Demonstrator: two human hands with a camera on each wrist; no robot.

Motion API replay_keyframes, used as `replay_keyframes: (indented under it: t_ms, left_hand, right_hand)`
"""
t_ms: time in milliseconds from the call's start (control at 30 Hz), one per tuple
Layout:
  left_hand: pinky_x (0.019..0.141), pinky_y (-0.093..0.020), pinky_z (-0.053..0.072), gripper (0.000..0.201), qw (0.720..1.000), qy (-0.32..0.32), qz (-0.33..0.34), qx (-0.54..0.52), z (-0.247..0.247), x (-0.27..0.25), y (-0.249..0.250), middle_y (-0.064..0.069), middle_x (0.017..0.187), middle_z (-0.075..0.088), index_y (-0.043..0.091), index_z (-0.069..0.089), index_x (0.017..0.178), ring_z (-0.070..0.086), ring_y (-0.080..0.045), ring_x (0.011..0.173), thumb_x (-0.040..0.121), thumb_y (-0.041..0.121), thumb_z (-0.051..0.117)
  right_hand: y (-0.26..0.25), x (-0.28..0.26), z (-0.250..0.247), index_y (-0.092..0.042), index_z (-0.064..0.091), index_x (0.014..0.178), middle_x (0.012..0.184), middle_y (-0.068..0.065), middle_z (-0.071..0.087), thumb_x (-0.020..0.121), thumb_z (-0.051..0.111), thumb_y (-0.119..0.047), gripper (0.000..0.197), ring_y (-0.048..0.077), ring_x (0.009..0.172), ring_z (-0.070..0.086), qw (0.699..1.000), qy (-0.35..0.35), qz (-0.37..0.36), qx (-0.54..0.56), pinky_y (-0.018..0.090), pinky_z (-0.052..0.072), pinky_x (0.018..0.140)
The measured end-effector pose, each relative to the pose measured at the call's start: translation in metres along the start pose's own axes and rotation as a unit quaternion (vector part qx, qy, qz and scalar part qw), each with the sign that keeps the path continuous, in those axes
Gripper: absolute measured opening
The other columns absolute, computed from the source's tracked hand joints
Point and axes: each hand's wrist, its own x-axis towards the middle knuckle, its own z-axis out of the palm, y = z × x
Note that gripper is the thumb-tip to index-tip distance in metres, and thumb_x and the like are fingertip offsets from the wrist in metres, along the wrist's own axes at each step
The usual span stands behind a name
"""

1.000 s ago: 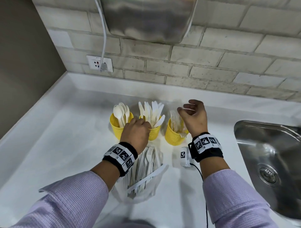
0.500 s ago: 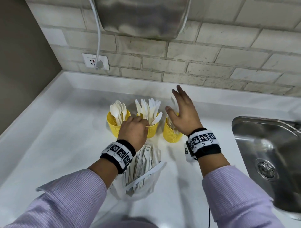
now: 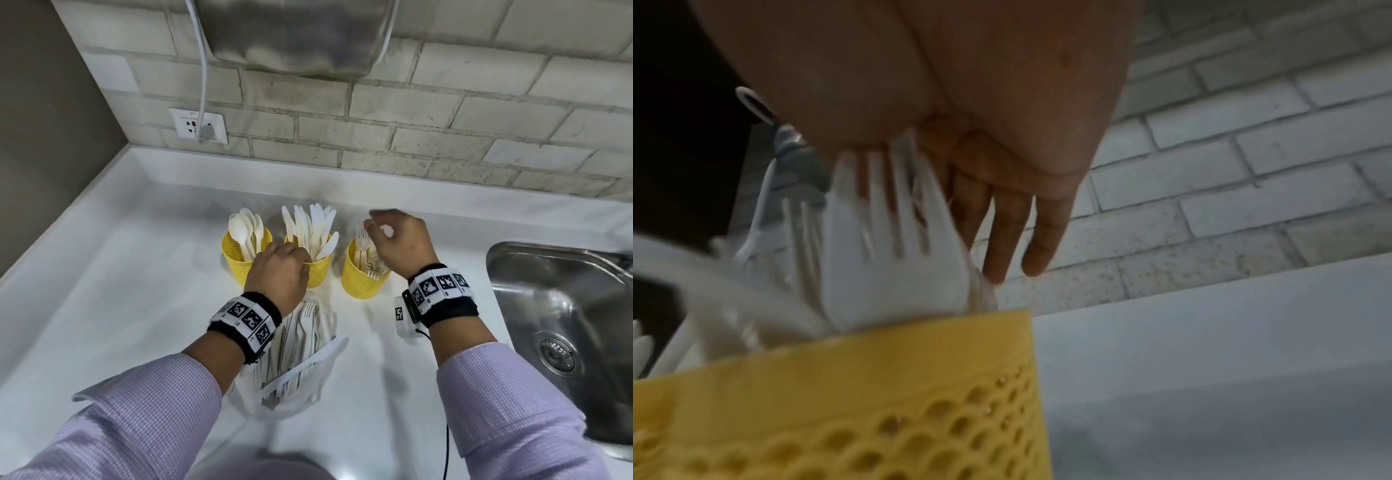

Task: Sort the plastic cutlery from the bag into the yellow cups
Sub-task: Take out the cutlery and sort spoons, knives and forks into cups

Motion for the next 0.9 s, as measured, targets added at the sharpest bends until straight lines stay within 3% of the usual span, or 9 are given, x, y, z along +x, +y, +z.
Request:
replay_keyframes:
  t_ms: [100,200,267,400,533,633,700,800,900]
  left_hand:
    - [0.081,-0.038,0.048,0.011,1.0,0.012,0.013,-0.005,-0.001,-0.001,0.0,-0.002,0.094,0.069,0.017,0.073,0.097,0.057,-0.03,0.09,0.091,0.021,0.065]
    - [0.082,-0.036,0.045,0.011,1.0,0.013,0.016,-0.012,-0.005,-0.001,0.002,-0.004,0.093,0.07,0.015,0.074,0.097,0.058,-0.031,0.087,0.091,0.02,0.065]
    - [0.084,-0.034,0.042,0.013,1.0,0.011,0.018,-0.014,-0.007,-0.002,0.005,-0.005,0.095,0.07,0.014,0.074,0.098,0.058,-0.031,0.09,0.093,0.02,0.064]
    - [0.087,-0.034,0.042,0.018,1.0,-0.009,0.018,-0.014,-0.01,-0.004,0.009,-0.004,0.099,0.07,0.015,0.074,0.104,0.059,-0.03,0.097,0.095,0.024,0.061]
    - [0.086,-0.038,0.051,0.023,0.999,0.0,0.004,-0.052,-0.022,-0.01,0.012,-0.005,0.108,0.067,0.018,0.071,0.113,0.061,-0.03,0.102,0.094,0.028,0.063]
    - [0.075,-0.032,0.049,0.018,0.994,0.063,0.004,-0.088,-0.04,-0.023,0.014,-0.001,0.102,0.063,0.019,0.068,0.107,0.06,-0.021,0.089,0.093,0.029,0.065]
    - [0.066,-0.027,0.045,0.01,0.992,0.069,-0.002,-0.107,-0.053,-0.039,0.015,0.007,0.091,0.061,0.021,0.065,0.097,0.056,-0.011,0.075,0.092,0.03,0.067]
    - [0.067,-0.027,0.05,0.009,0.992,-0.072,-0.014,-0.105,-0.055,-0.067,0.017,0.011,0.08,0.066,0.025,0.065,0.089,0.059,-0.008,0.072,0.09,0.034,0.067]
    - [0.078,-0.03,0.052,0.011,0.972,-0.229,-0.015,-0.044,-0.035,-0.092,0.017,0.008,0.093,0.07,0.027,0.068,0.094,0.064,-0.015,0.09,0.087,0.036,0.066]
  right_hand:
    - [-0.001,-0.017,-0.013,-0.027,0.067,0.128,0.151,-0.002,0.052,0.09,0.07,-0.042,0.04,0.014,0.14,0.046,0.996,0.025,0.007,0.086,0.033,0.037,0.115]
    - [0.008,-0.035,-0.011,-0.043,0.044,0.147,0.168,0.002,0.018,0.081,0.078,-0.056,0.076,0.02,0.153,0.02,0.992,-0.116,0.023,0.033,0.04,0.026,0.121]
    - [0.014,-0.04,-0.001,-0.044,0.034,0.152,0.169,0.004,0.006,0.082,0.078,-0.053,0.083,0.027,0.155,0.016,0.984,-0.175,0.029,-0.017,0.044,0.026,0.122]
    - [0.009,-0.033,0.015,-0.028,0.033,0.157,0.168,0.009,0.014,0.1,0.059,-0.038,0.063,0.035,0.15,0.024,0.987,-0.15,0.028,-0.048,0.044,0.028,0.12]
    - [0.0,-0.027,0.014,-0.023,0.028,0.159,0.167,0.009,0.019,0.102,0.052,-0.041,0.064,0.038,0.147,0.027,0.984,-0.151,0.04,-0.083,0.049,0.03,0.119]
    - [-0.01,-0.033,0.007,-0.025,0.026,0.159,0.168,0.008,0.016,0.1,0.053,-0.05,0.07,0.035,0.15,0.021,0.989,-0.111,0.045,-0.082,0.056,0.029,0.118]
    - [-0.018,-0.043,0.003,-0.026,0.032,0.156,0.165,0.009,0.022,0.097,0.054,-0.049,0.068,0.033,0.149,0.023,0.999,-0.033,0.017,-0.034,0.05,0.027,0.118]
    - [-0.029,-0.068,0.003,-0.02,0.051,0.142,0.148,0.008,0.04,0.09,0.054,-0.043,0.057,0.029,0.137,0.039,0.993,0.102,-0.007,0.061,0.039,0.032,0.115]
    - [-0.035,-0.1,0.015,-0.022,0.061,0.121,0.122,-0.003,0.045,0.088,0.059,-0.024,0.033,0.026,0.114,0.055,0.977,0.182,0.0,0.114,0.042,0.049,0.097]
